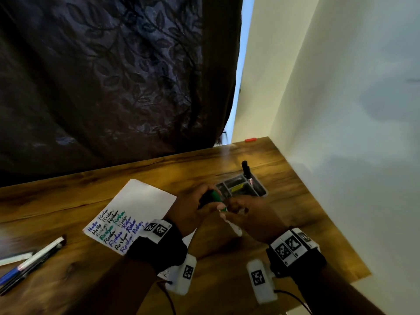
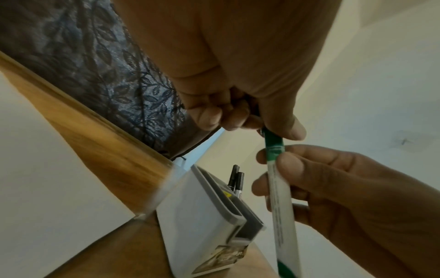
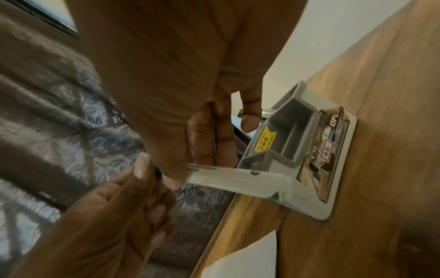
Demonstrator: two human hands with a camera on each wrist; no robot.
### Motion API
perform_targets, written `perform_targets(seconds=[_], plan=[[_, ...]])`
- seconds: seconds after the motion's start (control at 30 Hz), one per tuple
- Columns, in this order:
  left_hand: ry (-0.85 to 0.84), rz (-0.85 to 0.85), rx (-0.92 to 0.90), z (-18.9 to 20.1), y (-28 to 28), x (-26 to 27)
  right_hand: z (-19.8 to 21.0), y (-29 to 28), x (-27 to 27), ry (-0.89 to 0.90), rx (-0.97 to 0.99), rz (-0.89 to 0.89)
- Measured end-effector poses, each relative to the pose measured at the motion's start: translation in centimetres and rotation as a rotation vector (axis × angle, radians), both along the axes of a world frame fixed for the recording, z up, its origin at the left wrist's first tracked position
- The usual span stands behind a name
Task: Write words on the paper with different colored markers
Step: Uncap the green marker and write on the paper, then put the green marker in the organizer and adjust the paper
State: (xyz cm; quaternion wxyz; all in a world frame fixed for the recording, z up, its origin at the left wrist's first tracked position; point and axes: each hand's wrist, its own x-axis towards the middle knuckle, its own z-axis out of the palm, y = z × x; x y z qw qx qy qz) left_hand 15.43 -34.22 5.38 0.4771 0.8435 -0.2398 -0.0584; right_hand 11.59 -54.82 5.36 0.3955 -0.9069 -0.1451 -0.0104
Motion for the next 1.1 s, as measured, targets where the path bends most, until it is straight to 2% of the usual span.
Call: perform_targets(seconds=[0.07,0.17,0.27,0.4,0.5,0.73,0.87,1.1], plan=[[0.024,0.030,-0.010,0.0,-0.6,0.3,0.2,-1.4,1.0,-0.035,0.051,-0.104],[0.018,0.084,0.004,-0.8,-0.4,0.5,1.3,-4.4,2.4,-0.052,0.345,-0.390],[0.009,0.101,0.033,-1.9,0.0,0.6,2.5,-6.9,3.5,-0.158,0.387,-0.545],[0.015,0.122,0.049,-2.7,0.1,0.8,1.2,-7.7,5.4,-0.134,0.338,-0.587],[0.035,0.137,0.074,-3.0,0.3,0.9,-0.6,-7.2,6.1,-0.100,0.374,-0.583],[0.060,0.172,0.143,-3.3,0.8,0.5,-4.7,-7.3,6.4,0.094,0.270,-0.609],[0.072,0.189,0.164,-3.9,1.4,0.2,-5.2,-7.3,5.8,0.075,0.138,-0.608],[0.066,0.205,0.175,-4.1,2.2,-0.3,-4.5,-7.5,4.9,0.056,0.094,-0.624]])
